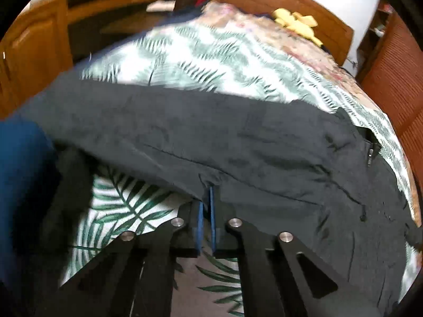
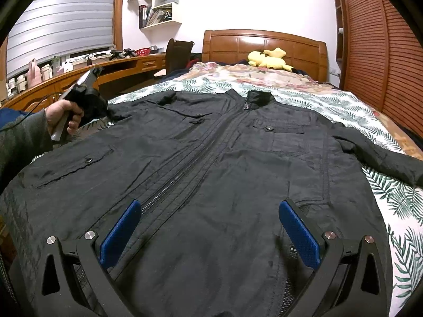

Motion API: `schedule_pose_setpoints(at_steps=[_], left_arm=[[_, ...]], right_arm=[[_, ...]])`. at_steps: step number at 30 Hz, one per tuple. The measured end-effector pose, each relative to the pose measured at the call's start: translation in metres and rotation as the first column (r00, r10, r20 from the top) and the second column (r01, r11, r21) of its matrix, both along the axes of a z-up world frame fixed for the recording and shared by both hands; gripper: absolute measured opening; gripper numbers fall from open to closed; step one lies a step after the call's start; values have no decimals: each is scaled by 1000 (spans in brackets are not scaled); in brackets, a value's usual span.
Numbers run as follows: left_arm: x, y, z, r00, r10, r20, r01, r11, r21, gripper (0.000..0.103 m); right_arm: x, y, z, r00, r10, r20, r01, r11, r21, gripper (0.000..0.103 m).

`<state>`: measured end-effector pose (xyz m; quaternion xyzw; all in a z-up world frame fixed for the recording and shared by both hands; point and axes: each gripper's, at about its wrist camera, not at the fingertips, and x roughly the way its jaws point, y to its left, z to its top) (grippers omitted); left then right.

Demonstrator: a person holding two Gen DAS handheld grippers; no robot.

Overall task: Fold large clothes
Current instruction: 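Lift the held sleeve with the left gripper, fold it across the jacket body, release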

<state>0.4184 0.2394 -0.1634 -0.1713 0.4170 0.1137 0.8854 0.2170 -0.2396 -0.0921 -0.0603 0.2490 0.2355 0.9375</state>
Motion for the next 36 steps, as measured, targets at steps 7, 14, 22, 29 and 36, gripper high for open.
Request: schedule_pose_setpoints(at_steps=[7,14,22,29,36], left_arm=[[-18,-73,74,980,-165,111,151,981,126,3],[-45,-175,115,906,-404,127,370,900,230,3],[-67,-184,119,897,-431,103,387,875,290,35],[-88,-140,119,926,-341,162,276,904,326,76],[-65,-83,78,973,-207,100,168,937,306,76]], right_arm=[[3,1,0,1000,0,-10,0,1000,1,103],[4,4,0,1000,-6,-12,6,1000,-8,103],[7,8,0,1000,-6,-21,6,1000,-19,103],[7,14,3,999,-19,-27,17,998,-62,103],[11,15,1,999,-25,-35,23,998,-60,103]])
